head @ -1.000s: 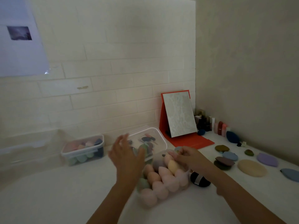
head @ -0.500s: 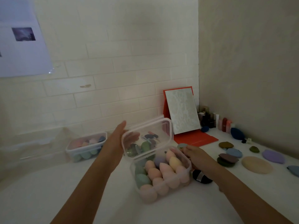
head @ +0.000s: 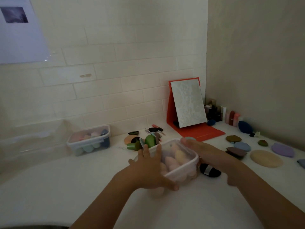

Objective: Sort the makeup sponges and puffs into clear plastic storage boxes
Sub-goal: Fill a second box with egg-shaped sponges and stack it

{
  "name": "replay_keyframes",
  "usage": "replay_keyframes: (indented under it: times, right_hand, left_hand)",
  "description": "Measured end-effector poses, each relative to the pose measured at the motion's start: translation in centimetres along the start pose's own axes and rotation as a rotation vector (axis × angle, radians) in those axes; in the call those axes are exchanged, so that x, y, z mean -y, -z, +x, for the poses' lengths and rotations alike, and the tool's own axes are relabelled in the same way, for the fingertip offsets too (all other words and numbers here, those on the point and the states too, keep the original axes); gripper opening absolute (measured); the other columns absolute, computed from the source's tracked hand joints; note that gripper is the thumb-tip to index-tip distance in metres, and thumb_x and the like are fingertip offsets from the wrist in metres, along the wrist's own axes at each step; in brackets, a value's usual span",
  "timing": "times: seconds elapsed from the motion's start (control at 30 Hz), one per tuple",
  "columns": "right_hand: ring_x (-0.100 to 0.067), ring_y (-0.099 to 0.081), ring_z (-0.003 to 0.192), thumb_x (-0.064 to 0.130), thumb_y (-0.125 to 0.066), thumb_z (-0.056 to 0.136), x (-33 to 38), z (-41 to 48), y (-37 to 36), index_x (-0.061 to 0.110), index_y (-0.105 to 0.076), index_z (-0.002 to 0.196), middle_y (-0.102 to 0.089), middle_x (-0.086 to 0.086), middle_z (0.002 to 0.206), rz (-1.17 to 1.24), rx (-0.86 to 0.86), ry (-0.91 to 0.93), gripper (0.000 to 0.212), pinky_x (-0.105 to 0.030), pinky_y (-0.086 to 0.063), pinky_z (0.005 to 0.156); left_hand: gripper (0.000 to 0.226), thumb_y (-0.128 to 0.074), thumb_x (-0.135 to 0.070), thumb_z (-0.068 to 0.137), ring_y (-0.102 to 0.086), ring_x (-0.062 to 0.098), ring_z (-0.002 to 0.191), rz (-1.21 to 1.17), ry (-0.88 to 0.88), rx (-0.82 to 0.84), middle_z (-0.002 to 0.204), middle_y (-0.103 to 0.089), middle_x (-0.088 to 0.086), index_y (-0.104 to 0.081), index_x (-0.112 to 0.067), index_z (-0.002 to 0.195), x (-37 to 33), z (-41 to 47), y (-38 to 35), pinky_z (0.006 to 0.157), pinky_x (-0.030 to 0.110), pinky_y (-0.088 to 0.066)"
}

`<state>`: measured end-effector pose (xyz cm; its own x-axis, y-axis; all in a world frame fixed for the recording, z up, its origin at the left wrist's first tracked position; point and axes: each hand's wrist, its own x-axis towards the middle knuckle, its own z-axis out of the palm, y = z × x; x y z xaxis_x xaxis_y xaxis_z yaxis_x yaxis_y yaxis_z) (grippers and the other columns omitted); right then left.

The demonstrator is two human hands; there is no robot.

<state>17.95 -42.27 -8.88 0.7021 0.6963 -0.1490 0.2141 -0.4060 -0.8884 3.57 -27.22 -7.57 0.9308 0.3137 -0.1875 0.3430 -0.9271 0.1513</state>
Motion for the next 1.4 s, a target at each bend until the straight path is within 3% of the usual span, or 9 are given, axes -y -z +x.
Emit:
replay_keyframes:
  times: [0.1, 0.2, 0.43, 0.6, 0.77, 0.87, 1.03, 1.2, 1.4]
  right_hand:
    - [-0.007, -0.055, 0.113, 0.064, -0.069, 0.066, -0.4, -0.3, 0.7, 0.035, -0.040, 0.136, -0.054, 0.012, 0.126, -0.081, 0.231, 0.174, 0.081, -0.030, -0.046, 0.099]
    - [-0.003, -0.028, 0.137, 0.058, -0.083, 0.049, -0.9, -0.3, 1.1, 0.051, -0.012, 0.141, -0.019, 0.019, 0.151, -0.205, 0.305, 0.289, 0.116, -0.029, -0.034, 0.111]
    - [-0.001, -0.040, 0.125, 0.043, -0.087, 0.051, 0.2, -1.1, 0.5, 0.065, -0.033, 0.124, -0.037, 0.025, 0.138, -0.287, 0.149, 0.490, 0.094, -0.031, -0.046, 0.101]
    - [0.020, -0.043, 0.110, 0.034, -0.090, 0.052, 2.3, -3.4, -0.4, 0.066, -0.036, 0.118, -0.039, 0.047, 0.119, -0.287, 0.100, 0.594, 0.091, -0.005, -0.046, 0.079]
    - [-0.007, -0.061, 0.095, 0.032, -0.089, 0.057, 2.8, -3.8, -3.6, 0.058, -0.029, 0.133, -0.051, 0.027, 0.123, -0.239, -0.072, 0.659, 0.101, -0.021, -0.056, 0.074]
    - [-0.006, -0.058, 0.077, 0.045, -0.079, 0.067, 2.5, -2.8, -5.7, 0.052, -0.023, 0.136, -0.061, 0.016, 0.099, -0.414, -0.193, 0.612, 0.089, -0.019, -0.051, 0.068]
    - [0.004, -0.046, 0.106, 0.047, -0.058, 0.087, 2.9, -1.7, -8.7, 0.039, -0.034, 0.135, -0.039, 0.024, 0.120, -0.573, -0.232, 0.616, 0.054, -0.012, -0.037, 0.081]
    - [0.001, -0.040, 0.118, 0.040, -0.053, 0.092, 3.9, 0.5, -13.4, 0.032, -0.040, 0.134, -0.033, 0.020, 0.134, -0.680, -0.164, 0.638, 0.045, -0.013, -0.035, 0.091]
    - [-0.008, -0.044, 0.119, 0.033, -0.050, 0.094, 5.1, 5.6, -19.3, 0.025, -0.049, 0.127, -0.046, 0.008, 0.130, -0.601, -0.094, 0.554, 0.033, -0.018, -0.035, 0.097]
  left_hand:
    - [0.123, -0.066, -0.069, 0.064, 0.011, 0.037, 0.142, 0.058, -0.015, -0.035, 0.155, 0.014, 0.014, 0.018, -0.030, 0.145, -0.5, 0.1, 0.1, 0.112, 0.061, -0.004]
    - [0.116, -0.064, -0.067, 0.067, 0.007, 0.035, 0.143, 0.038, -0.028, -0.091, 0.156, 0.010, 0.012, 0.012, -0.032, 0.146, -0.1, 0.2, -0.6, 0.112, 0.061, -0.006]
    - [0.109, -0.068, -0.056, 0.068, 0.002, 0.033, 0.142, -0.067, -0.050, -0.203, 0.155, 0.002, 0.007, 0.007, -0.036, 0.145, 0.5, -0.7, -1.2, 0.111, 0.060, -0.011]
    - [0.112, -0.069, -0.052, 0.067, 0.008, 0.028, 0.141, -0.170, -0.063, -0.348, 0.153, 0.008, 0.001, 0.013, -0.037, 0.142, 0.8, -3.0, -2.2, 0.114, 0.055, -0.009]
    - [0.114, -0.070, -0.053, 0.066, 0.002, 0.027, 0.140, -0.259, 0.007, -0.483, 0.152, 0.003, 0.001, 0.012, -0.034, 0.144, 3.8, -4.8, -2.4, 0.114, 0.052, -0.011]
    - [0.115, -0.065, -0.055, 0.061, 0.002, 0.027, 0.140, -0.238, 0.052, -0.616, 0.151, -0.002, 0.007, 0.011, -0.031, 0.144, 6.3, -5.9, -1.5, 0.112, 0.054, -0.011]
    - [0.114, -0.072, -0.046, 0.064, 0.001, 0.029, 0.139, -0.210, 0.150, -0.793, 0.148, 0.000, 0.006, 0.008, -0.030, 0.144, 10.4, -8.0, 2.7, 0.113, 0.055, -0.005]
    - [0.113, -0.074, -0.044, 0.064, -0.007, 0.034, 0.136, -0.102, 0.264, -0.763, 0.146, -0.006, 0.014, 0.002, -0.025, 0.145, 14.4, -8.6, 5.3, 0.111, 0.055, -0.011]
    - [0.115, -0.079, -0.047, 0.058, -0.025, 0.028, 0.132, -0.150, 0.278, -0.474, 0.144, -0.025, 0.009, -0.008, -0.029, 0.147, 19.3, -6.5, 6.4, 0.109, 0.046, -0.023]
